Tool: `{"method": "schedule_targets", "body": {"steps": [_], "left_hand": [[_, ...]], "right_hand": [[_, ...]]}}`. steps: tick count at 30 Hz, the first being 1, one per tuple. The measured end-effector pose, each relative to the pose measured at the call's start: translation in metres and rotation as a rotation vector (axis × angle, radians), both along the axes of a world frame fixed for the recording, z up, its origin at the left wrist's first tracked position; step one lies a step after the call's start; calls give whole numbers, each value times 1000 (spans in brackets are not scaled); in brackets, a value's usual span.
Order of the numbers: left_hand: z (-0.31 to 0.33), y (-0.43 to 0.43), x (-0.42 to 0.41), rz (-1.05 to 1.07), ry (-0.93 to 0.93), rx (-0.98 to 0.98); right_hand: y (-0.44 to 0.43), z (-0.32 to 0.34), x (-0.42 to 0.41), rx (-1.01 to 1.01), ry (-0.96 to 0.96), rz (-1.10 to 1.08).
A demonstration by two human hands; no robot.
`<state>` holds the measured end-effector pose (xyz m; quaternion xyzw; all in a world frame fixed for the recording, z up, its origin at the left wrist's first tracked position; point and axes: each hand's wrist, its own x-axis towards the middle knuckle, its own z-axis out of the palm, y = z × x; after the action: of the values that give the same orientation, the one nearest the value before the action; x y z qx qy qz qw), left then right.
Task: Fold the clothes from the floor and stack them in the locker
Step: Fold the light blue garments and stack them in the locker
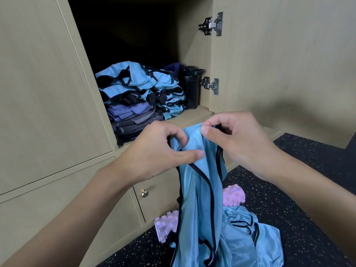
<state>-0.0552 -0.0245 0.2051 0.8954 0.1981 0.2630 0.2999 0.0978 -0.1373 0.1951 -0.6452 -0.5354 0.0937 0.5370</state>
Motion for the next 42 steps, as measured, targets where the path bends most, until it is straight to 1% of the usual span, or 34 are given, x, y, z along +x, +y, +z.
{"method": "schedule_targets", "body": {"steps": [2, 3, 6, 9, 13, 15, 18, 19, 22, 23, 25, 27, 28, 30, 33, 35, 36, 38, 40, 42], "left_hand": [[1, 0, 0, 15, -12, 16], [1, 2, 0, 11, -37, -6], [6, 8, -3, -30, -145, -124], [10, 9, -5, -6, -240, -173], [17, 10, -6, -41, -428, -287], [17, 11, -4, -31, -459, -307], [13, 12, -2, -15, -465, -305], [12, 12, -1, -19, -466, -304], [15, 11, -1, -30, -505, -297], [16, 10, -2, -37, -518, -290], [17, 9, -2, -55, -529, -296], [16, 11, -3, -52, -550, -316], [15, 11, -3, -50, -571, -324], [14, 10, -2, -66, -605, -387], [7, 3, 1, -117, -523, -546], [3, 1, 2, -122, -468, -546], [3, 1, 2, -126, -475, -541], [6, 2, 2, -141, -528, -555], [10, 4, 1, -140, -579, -565], [12, 5, 1, -116, -627, -565]], "right_hand": [[0, 2, 2, 9, -2, -14], [0, 3, 4, 16, -14, -22], [-2, 6, 7, 23, -66, -45], [-5, 11, 5, 7, -118, -45], [-9, 20, 5, 103, -152, -44], [-9, 19, 5, 133, -99, -15], [-6, 13, 6, 77, -16, 33], [-6, 12, 7, 96, 3, 37], [-5, 16, 8, 237, 79, 42], [-5, 17, 7, 249, 116, 64], [-4, 15, 6, 189, 192, 123], [-5, 12, 5, 111, 227, 157], [-5, 12, 4, 103, 242, 154], [-6, 16, -1, 158, 274, 132], [-6, 19, -4, 259, 341, 109], [-6, 22, -5, 298, 390, 102], [-7, 23, -6, 303, 397, 91], [-8, 23, -5, 260, 417, 89], [-9, 18, -2, 115, 428, 141], [-8, 11, -2, -46, 333, 189]]}}
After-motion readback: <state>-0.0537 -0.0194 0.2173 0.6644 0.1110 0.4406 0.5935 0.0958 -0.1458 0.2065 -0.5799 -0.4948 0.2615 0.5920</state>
